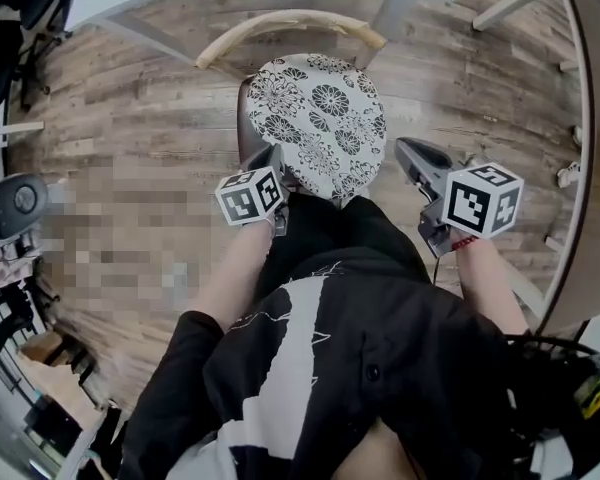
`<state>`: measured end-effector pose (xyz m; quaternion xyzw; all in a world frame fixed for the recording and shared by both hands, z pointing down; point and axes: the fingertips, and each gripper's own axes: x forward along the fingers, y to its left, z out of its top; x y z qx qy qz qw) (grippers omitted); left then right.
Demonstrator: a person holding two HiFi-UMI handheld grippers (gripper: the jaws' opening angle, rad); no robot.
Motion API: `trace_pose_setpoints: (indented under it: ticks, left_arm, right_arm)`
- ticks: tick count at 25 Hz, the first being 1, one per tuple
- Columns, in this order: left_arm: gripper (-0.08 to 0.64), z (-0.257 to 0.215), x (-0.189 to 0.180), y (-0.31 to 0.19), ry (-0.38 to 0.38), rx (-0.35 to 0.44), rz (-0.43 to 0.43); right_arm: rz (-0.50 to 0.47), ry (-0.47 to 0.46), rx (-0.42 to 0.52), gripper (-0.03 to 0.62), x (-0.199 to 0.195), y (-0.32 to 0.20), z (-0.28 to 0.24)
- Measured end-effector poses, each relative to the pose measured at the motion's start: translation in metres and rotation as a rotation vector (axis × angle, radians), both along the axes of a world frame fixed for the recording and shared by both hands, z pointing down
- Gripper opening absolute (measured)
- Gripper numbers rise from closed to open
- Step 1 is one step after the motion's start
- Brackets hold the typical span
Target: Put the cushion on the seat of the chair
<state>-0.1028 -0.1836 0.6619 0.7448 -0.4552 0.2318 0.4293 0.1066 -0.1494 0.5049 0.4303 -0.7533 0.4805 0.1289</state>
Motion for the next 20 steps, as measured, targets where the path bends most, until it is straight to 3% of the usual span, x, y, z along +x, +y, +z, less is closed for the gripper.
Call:
trace_pose_setpoints:
  ticks: [6, 13, 20]
  left_arm:
    - [0.011, 0.01, -0.011, -0.011, 0.005, -0.024, 0.06]
    - [0.011, 0.015, -0.016, -0.018, -0.012, 0.01, 0.152]
    - [0.011, 0.036, -0.036, -0.016, -0.002, -0.028, 0.235]
  right_arm:
    - [0.016, -0.027, -0.052, 0.015, -0.031, -0.007, 0.021]
    - [0.059, -0.053, -0.098, 0.015, -0.052, -0.01, 0.045]
    - [0.12, -0.07, -0.132, 0.015, -0.082, -0.01, 0.074]
